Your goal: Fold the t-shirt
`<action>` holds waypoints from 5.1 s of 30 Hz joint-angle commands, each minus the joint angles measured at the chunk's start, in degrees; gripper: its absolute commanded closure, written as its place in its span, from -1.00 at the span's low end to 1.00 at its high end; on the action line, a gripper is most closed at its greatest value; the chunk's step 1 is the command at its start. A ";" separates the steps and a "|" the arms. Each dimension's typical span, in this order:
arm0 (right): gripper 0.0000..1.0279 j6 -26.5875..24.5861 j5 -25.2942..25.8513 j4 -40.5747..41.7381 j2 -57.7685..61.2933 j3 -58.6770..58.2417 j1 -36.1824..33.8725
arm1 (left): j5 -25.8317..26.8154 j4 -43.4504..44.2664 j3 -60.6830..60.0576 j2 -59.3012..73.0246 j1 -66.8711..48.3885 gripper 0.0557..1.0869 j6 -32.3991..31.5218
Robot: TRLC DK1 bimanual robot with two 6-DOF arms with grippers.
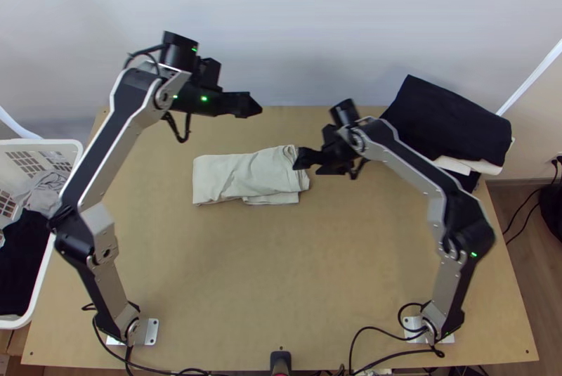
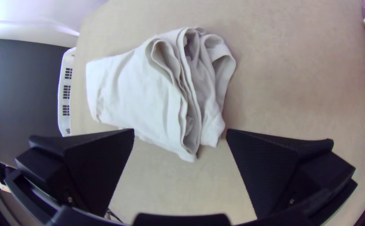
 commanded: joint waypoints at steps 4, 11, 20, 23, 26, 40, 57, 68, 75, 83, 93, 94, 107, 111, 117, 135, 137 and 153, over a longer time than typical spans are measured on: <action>-0.93 -0.55 6.12 0.31 6.27 7.79 3.87 | 0.15 -2.39 -1.16 -2.84 3.13 -0.93 1.41; -0.93 -0.46 10.16 -0.66 11.36 13.59 4.23 | 0.06 -2.91 -1.16 -3.28 5.50 -0.93 2.47; -0.93 -0.20 10.25 -0.75 14.18 14.38 1.33 | 0.06 -3.00 -1.25 -3.01 6.91 -0.93 2.82; -0.93 -0.11 9.81 -1.01 14.44 14.03 0.09 | 0.06 -3.00 -1.25 -2.84 7.00 -0.93 2.91; -0.93 -0.11 8.41 -1.80 14.88 13.59 -0.61 | 0.06 -3.00 -1.25 -2.75 7.26 -0.93 2.91; -0.93 0.59 -5.31 -2.59 17.69 13.41 -2.81 | 0.06 -4.32 -1.60 -3.63 8.40 -0.93 2.99; -0.93 2.35 -11.19 -2.59 23.84 22.90 2.56 | 0.06 -5.99 -1.78 -5.91 10.86 -0.93 3.96; 0.95 3.23 -11.19 -8.39 21.38 30.38 3.43 | 0.06 -6.08 -3.10 -7.67 12.01 -0.93 4.14; 0.95 3.93 -11.19 -8.74 10.22 31.43 0.53 | 0.15 -6.08 -3.54 -8.81 12.71 -0.93 4.05; 0.95 5.25 -14.09 -8.39 0.46 35.56 -6.15 | 0.06 -6.08 -6.09 -11.54 13.59 -0.93 4.22; 0.95 7.09 -20.42 -1.10 -4.63 37.93 -20.21 | 0.06 -6.08 -7.32 -13.56 13.85 -0.93 4.58; 0.95 7.36 -21.30 -0.48 -4.90 38.37 -21.53 | 0.06 -6.08 -7.49 -13.65 13.85 -0.93 4.66; 0.95 15.88 -31.41 8.04 -6.04 38.99 -37.79 | 0.06 -6.08 -8.90 -15.14 14.47 -0.93 5.10; 0.95 16.41 -33.78 7.87 -6.04 38.72 -41.30 | 0.15 -6.08 -9.07 -15.32 14.47 -0.93 5.10; 0.95 16.23 -36.95 7.16 -5.34 37.67 -45.17 | 0.15 -5.99 -8.99 -15.67 14.03 -0.93 5.02; 0.95 8.68 -39.58 -0.83 3.45 36.53 -50.00 | 0.15 -5.99 -10.39 -17.69 13.77 -0.93 4.66; 0.95 5.07 -39.41 -4.00 4.42 36.53 -51.23 | 0.15 -5.99 -10.39 -17.95 14.03 -0.93 4.75; 0.95 -20.68 -30.27 -24.13 6.53 34.51 -57.21 | 0.15 -5.29 -10.48 -17.08 13.85 -0.93 5.10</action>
